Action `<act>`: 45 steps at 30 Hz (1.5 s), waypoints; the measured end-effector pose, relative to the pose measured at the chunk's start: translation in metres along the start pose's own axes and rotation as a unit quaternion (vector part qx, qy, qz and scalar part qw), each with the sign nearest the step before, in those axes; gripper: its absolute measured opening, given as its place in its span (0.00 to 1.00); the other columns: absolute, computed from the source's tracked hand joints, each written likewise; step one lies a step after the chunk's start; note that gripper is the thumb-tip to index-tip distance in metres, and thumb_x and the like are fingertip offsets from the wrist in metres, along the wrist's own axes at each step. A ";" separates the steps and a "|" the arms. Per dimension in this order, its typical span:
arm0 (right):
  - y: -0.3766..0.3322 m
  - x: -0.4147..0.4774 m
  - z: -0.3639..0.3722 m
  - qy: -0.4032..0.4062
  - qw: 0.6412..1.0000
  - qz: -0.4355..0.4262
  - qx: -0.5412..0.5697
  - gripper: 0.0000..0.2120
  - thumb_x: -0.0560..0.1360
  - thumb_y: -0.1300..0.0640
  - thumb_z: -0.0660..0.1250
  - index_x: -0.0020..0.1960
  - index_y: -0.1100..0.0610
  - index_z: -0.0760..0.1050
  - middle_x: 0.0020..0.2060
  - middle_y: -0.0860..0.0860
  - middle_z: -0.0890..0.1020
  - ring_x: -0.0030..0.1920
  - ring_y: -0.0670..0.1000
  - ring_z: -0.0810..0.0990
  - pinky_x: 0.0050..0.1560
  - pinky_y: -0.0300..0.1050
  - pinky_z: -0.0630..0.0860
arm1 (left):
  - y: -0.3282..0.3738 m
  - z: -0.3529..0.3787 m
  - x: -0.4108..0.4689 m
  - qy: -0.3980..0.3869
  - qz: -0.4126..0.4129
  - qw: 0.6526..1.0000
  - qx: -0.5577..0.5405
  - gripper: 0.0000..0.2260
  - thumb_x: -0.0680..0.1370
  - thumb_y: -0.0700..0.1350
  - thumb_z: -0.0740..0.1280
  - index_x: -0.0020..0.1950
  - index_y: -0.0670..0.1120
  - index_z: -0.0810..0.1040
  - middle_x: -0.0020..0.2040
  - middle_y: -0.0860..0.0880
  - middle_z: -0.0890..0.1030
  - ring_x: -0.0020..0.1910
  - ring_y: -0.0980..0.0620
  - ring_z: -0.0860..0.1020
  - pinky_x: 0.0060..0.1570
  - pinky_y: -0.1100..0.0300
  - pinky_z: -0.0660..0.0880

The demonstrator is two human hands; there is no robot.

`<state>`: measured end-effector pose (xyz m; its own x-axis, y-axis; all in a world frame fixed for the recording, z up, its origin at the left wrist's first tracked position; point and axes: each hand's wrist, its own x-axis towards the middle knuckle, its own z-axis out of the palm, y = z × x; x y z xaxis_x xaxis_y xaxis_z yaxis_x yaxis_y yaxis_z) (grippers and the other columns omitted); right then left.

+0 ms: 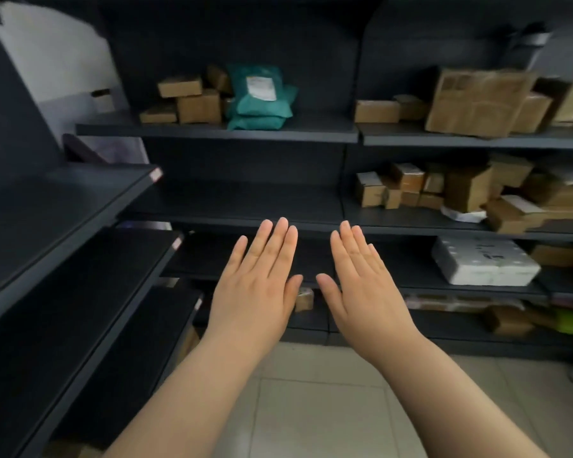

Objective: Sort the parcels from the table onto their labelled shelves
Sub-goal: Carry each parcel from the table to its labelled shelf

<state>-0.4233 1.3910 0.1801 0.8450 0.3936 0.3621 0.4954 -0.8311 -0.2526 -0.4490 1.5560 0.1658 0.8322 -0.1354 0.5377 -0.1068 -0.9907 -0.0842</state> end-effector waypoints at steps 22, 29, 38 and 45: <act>0.371 -0.029 -0.085 0.048 0.934 0.344 -0.082 0.32 0.79 0.39 0.42 0.74 0.52 0.34 0.72 0.45 0.33 0.69 0.42 0.27 0.70 0.38 0.31 | 0.353 0.163 0.263 -0.046 0.312 0.938 -0.146 0.27 0.80 0.55 0.48 0.76 0.44 0.54 0.76 0.46 0.57 0.74 0.48 0.59 0.74 0.52 0.53; 0.438 -0.018 -0.090 0.107 0.878 0.453 -0.114 0.33 0.74 0.36 0.35 0.72 0.52 0.33 0.71 0.44 0.33 0.71 0.42 0.29 0.72 0.40 0.34 | 0.423 0.218 0.342 -0.033 0.408 0.883 -0.230 0.27 0.81 0.56 0.44 0.77 0.45 0.48 0.77 0.48 0.50 0.76 0.49 0.49 0.75 0.53 0.43; 0.515 -0.072 -0.106 0.122 0.802 0.571 -0.126 0.37 0.69 0.31 0.26 0.71 0.52 0.32 0.70 0.43 0.33 0.69 0.41 0.26 0.68 0.35 0.30 | 0.561 0.247 0.360 -0.033 0.532 0.798 -0.281 0.25 0.82 0.53 0.47 0.75 0.41 0.57 0.74 0.45 0.64 0.73 0.49 0.58 0.71 0.53 0.48; 0.634 -0.136 -0.160 0.137 0.768 0.612 -0.133 0.34 0.70 0.35 0.31 0.71 0.50 0.32 0.71 0.43 0.33 0.70 0.41 0.27 0.68 0.35 0.30 | 0.707 0.248 0.382 -0.039 0.568 0.781 -0.257 0.27 0.81 0.55 0.47 0.75 0.42 0.57 0.75 0.46 0.60 0.75 0.48 0.56 0.71 0.55 0.44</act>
<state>-0.2562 0.7473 0.1142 0.5534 -0.8125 0.1834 -0.7244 -0.5781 -0.3755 -0.0716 0.8065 0.1037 0.0693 -0.9495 0.3061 -0.9879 -0.1079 -0.1111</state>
